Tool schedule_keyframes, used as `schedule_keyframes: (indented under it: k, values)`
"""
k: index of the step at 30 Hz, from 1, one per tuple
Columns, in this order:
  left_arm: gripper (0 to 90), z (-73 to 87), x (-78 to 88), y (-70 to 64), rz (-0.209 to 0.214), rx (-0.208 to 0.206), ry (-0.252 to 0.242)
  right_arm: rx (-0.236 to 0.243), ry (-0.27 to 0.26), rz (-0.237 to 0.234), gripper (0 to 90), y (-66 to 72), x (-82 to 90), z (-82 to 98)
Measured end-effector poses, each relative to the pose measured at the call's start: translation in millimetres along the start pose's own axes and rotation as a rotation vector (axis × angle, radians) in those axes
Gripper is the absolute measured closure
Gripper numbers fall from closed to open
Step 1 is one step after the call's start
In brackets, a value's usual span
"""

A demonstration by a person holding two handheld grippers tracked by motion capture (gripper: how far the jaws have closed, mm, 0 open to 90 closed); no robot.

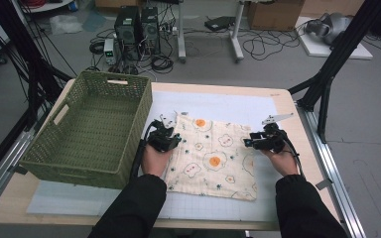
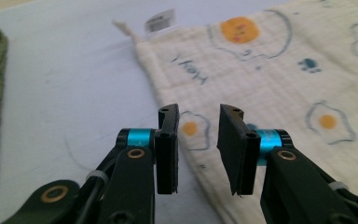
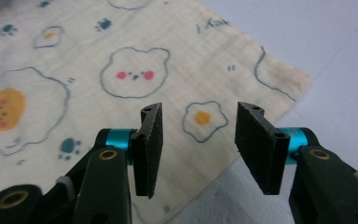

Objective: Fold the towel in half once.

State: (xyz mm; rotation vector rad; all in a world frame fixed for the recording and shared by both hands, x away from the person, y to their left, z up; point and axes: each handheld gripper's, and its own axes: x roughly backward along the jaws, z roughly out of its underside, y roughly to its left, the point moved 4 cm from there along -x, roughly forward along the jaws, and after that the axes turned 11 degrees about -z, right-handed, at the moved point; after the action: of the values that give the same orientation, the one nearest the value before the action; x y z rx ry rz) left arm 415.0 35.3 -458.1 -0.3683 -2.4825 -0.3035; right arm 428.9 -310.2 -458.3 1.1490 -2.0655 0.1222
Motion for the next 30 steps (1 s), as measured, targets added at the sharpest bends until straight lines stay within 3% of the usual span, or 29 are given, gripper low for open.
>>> schedule_keyframes:
  k: [4, 5, 8, 9, 11, 13, 17, 23, 26, 30]
  values:
    - [66.0, 2.6, -6.8, -0.1, -0.01, 0.001, 0.011, -0.029, 0.005, 0.043, 53.6, -6.6, -6.9, 4.8]
    - [65.8, 4.0, -9.8, -0.3, -0.025, -0.002, 0.015, -0.035, 0.003, 0.042, 53.9, -8.0, -7.9, 5.8]
    - [67.0, 6.7, -14.3, -0.7, -0.016, 0.011, 0.026, -0.066, -0.023, 0.054, 59.3, -11.2, -7.9, 5.8]
    - [70.5, 6.3, -14.3, -1.9, -0.011, 0.013, 0.025, -0.061, -0.018, 0.064, 63.2, -10.8, -8.0, 5.8]
    - [79.5, 6.1, -13.8, -6.6, -0.008, -0.025, 0.015, -0.059, -0.014, 0.082, 72.2, -10.6, -8.1, 5.6]
    - [85.6, 6.0, -13.7, -8.9, -0.004, -0.025, 0.013, -0.064, -0.014, 0.078, 79.8, -10.1, -8.5, 5.5]
    - [87.2, 5.2, -10.8, -6.5, 0.001, -0.02, 0.014, -0.084, -0.01, 0.044, 86.5, -8.5, -9.3, 5.4]
    - [87.4, -3.4, 3.8, -0.7, 0.013, 0.028, -0.057, -0.086, -0.042, 0.008, 86.6, -8.0, 4.8, 3.0]
    - [87.5, -4.6, 14.6, -1.6, 0.026, 0.027, -0.088, -0.098, -0.089, -0.046, 86.5, -2.4, 18.1, 0.9]
    - [87.5, 1.1, 30.4, -3.6, 0.046, 0.024, -0.119, -0.091, -0.1, -0.103, 86.3, 13.4, 30.7, 0.5]
